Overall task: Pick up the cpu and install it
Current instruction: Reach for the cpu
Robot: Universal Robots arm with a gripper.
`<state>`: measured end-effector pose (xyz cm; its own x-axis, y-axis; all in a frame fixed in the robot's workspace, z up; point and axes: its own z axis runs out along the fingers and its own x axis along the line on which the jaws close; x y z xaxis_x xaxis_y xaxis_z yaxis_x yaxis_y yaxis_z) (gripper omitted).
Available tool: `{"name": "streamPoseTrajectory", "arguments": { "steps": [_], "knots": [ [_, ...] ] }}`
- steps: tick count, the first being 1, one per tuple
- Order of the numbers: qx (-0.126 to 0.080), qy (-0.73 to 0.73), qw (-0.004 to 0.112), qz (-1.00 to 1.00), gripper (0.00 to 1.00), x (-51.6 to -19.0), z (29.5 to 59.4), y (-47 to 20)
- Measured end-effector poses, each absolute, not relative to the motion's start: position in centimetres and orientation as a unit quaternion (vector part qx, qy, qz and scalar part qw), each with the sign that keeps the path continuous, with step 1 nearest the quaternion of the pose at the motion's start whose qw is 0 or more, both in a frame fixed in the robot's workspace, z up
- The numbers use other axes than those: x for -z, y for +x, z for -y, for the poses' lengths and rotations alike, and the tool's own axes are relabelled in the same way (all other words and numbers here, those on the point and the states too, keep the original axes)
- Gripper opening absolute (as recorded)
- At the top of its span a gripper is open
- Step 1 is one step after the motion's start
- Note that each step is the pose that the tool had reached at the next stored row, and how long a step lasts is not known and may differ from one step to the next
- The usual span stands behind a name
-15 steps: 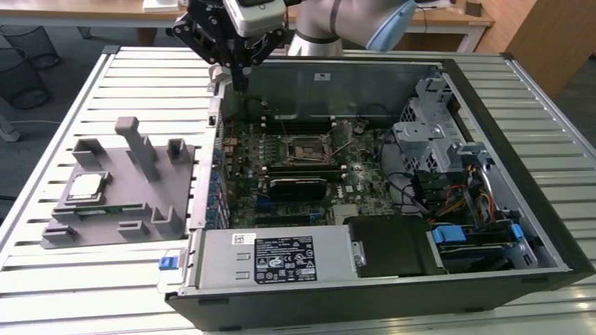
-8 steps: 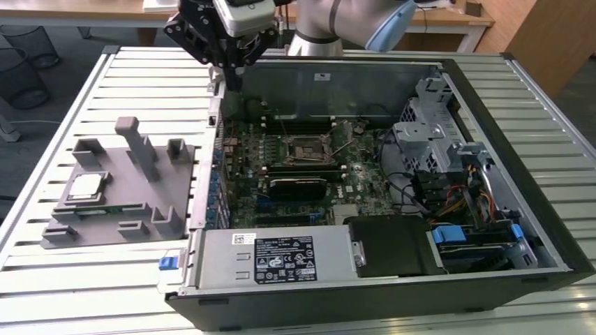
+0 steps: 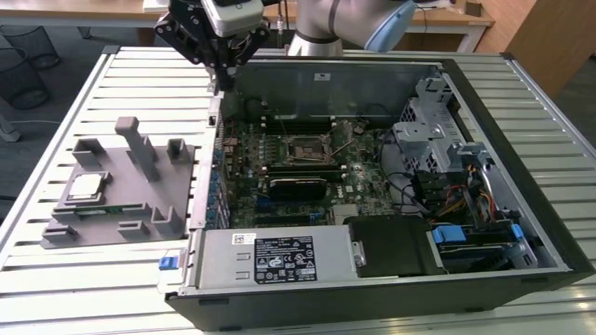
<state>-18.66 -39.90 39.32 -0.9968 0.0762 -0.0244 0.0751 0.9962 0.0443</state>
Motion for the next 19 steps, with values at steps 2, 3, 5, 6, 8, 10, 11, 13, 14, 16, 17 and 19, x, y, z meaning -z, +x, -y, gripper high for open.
{"name": "streamPoseTrajectory", "arguments": {
  "steps": [2, 3, 5, 6, 8, 10, 11, 13, 14, 16, 17, 19],
  "knots": [
    [-0.022, 0.038, 0.013, -0.999, 0.11, -39.3, 39.9, -18.9],
    [-0.022, 0.038, 0.013, -0.999, 0.11, -39.3, 39.9, -19.0],
    [-0.022, 0.038, 0.013, -0.999, 0.11, -39.3, 39.9, -19.3],
    [-0.022, 0.038, 0.013, -0.999, 0.11, -39.3, 39.9, -19.4],
    [-0.022, 0.038, 0.013, -0.999, 0.11, -39.3, 39.9, -19.6],
    [-0.022, 0.038, 0.013, -0.999, 0.11, -39.3, 39.9, -19.8],
    [-0.022, 0.038, 0.013, -0.999, 0.11, -39.3, 39.9, -19.9],
    [-0.022, 0.038, 0.013, -0.999, 0.11, -39.3, 39.9, -20.2],
    [-0.022, 0.038, 0.013, -0.999, 0.11, -39.3, 39.9, -20.3],
    [-0.022, 0.038, 0.013, -0.999, 0.11, -39.3, 39.9, -20.5],
    [-0.022, 0.038, 0.013, -0.999, 0.11, -39.3, 39.9, -20.6],
    [-0.022, 0.038, 0.013, -0.999, 0.11, -39.3, 39.9, -20.8]
  ]
}}
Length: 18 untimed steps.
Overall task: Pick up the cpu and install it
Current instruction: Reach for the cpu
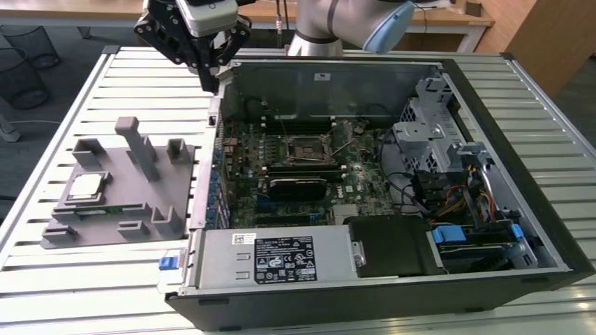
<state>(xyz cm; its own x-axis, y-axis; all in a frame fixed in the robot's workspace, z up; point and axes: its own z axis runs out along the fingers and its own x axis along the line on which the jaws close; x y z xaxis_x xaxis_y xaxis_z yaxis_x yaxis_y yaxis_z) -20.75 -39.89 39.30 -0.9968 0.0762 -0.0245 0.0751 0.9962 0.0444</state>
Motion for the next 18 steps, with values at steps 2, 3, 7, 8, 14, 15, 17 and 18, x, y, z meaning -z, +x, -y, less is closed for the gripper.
{"name": "streamPoseTrajectory", "arguments": {
  "steps": [2, 3, 7, 8, 14, 15, 17, 18],
  "knots": [
    [-0.022, 0.038, 0.013, -0.999, 0.11, -39.3, 39.9, -20.9],
    [-0.022, 0.038, 0.013, -0.999, 0.11, -39.3, 39.9, -21.0],
    [-0.022, 0.038, 0.013, -0.999, 0.11, -39.3, 39.9, -21.4],
    [-0.022, 0.038, 0.013, -0.999, 0.11, -39.3, 39.9, -21.5],
    [-0.022, 0.038, 0.013, -0.999, 0.11, -39.3, 39.9, -22.0],
    [-0.022, 0.038, 0.013, -0.999, 0.11, -39.3, 39.9, -22.1],
    [-0.022, 0.038, 0.013, -0.999, 0.11, -39.3, 39.9, -22.2],
    [-0.022, 0.038, 0.013, -0.999, 0.11, -39.3, 39.9, -22.3]
  ]
}}
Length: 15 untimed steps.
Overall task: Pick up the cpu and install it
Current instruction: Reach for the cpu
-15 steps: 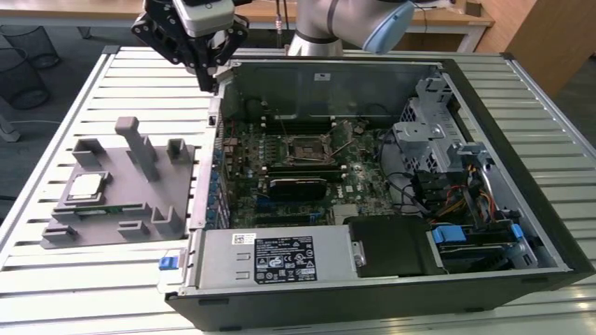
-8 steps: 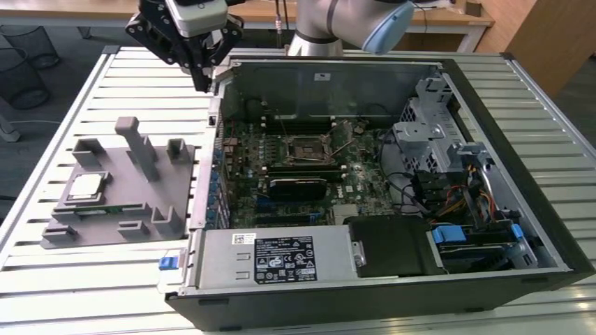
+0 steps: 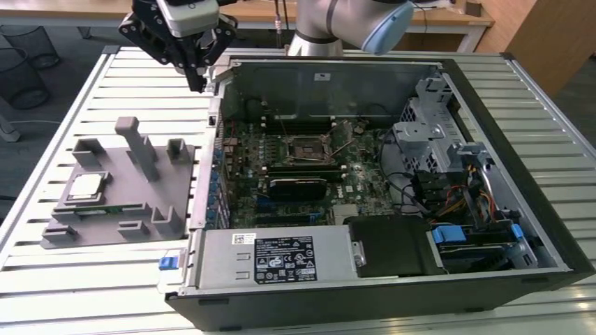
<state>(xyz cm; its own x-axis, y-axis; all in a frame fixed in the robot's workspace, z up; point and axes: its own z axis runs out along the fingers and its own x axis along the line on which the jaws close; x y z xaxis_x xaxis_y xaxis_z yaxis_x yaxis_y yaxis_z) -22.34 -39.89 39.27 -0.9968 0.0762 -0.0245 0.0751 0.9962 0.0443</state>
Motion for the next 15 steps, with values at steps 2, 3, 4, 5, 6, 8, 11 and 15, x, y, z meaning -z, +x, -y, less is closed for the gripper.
{"name": "streamPoseTrajectory", "arguments": {
  "steps": [2, 3, 4, 5, 6, 8, 11, 15],
  "knots": [
    [-0.022, 0.038, 0.013, -0.999, 0.11, -39.3, 39.9, -22.5],
    [-0.022, 0.038, 0.013, -0.999, 0.11, -39.3, 39.9, -22.6],
    [-0.022, 0.038, 0.013, -0.999, 0.11, -39.3, 39.9, -22.7],
    [-0.022, 0.038, 0.013, -0.999, 0.11, -39.3, 39.9, -22.8],
    [-0.022, 0.038, 0.013, -0.999, 0.11, -39.3, 39.9, -22.8],
    [-0.022, 0.038, 0.013, -0.999, 0.11, -39.3, 39.9, -23.0],
    [-0.022, 0.038, 0.013, -0.999, 0.11, -39.3, 39.9, -23.2],
    [-0.022, 0.038, 0.013, -0.999, 0.11, -39.2, 39.9, -23.6]
  ]
}}
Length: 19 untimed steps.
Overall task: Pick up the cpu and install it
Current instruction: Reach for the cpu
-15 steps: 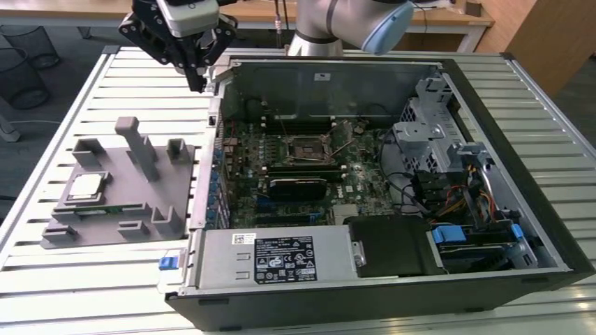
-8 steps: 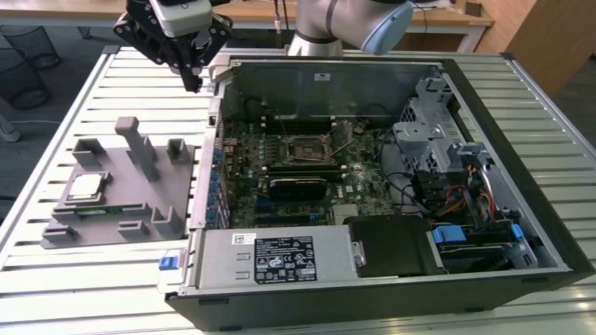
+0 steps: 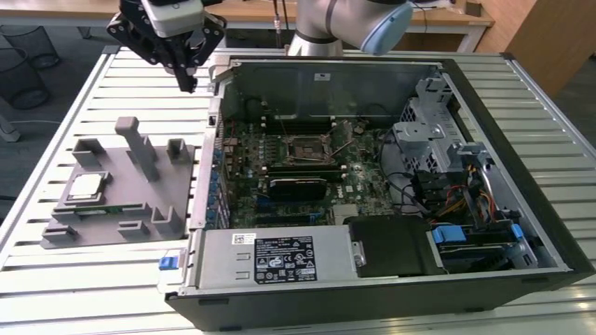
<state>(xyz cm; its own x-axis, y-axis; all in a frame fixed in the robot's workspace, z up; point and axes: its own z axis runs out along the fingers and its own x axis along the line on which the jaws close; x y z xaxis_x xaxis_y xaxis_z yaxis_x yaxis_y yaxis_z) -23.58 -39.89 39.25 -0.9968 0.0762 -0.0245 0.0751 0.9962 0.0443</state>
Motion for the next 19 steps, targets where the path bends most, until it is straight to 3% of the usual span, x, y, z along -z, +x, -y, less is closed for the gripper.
{"name": "streamPoseTrajectory", "arguments": {
  "steps": [19],
  "knots": [
    [-0.022, 0.038, 0.013, -0.999, 0.11, -39.2, 39.9, -25.1]
  ]
}}
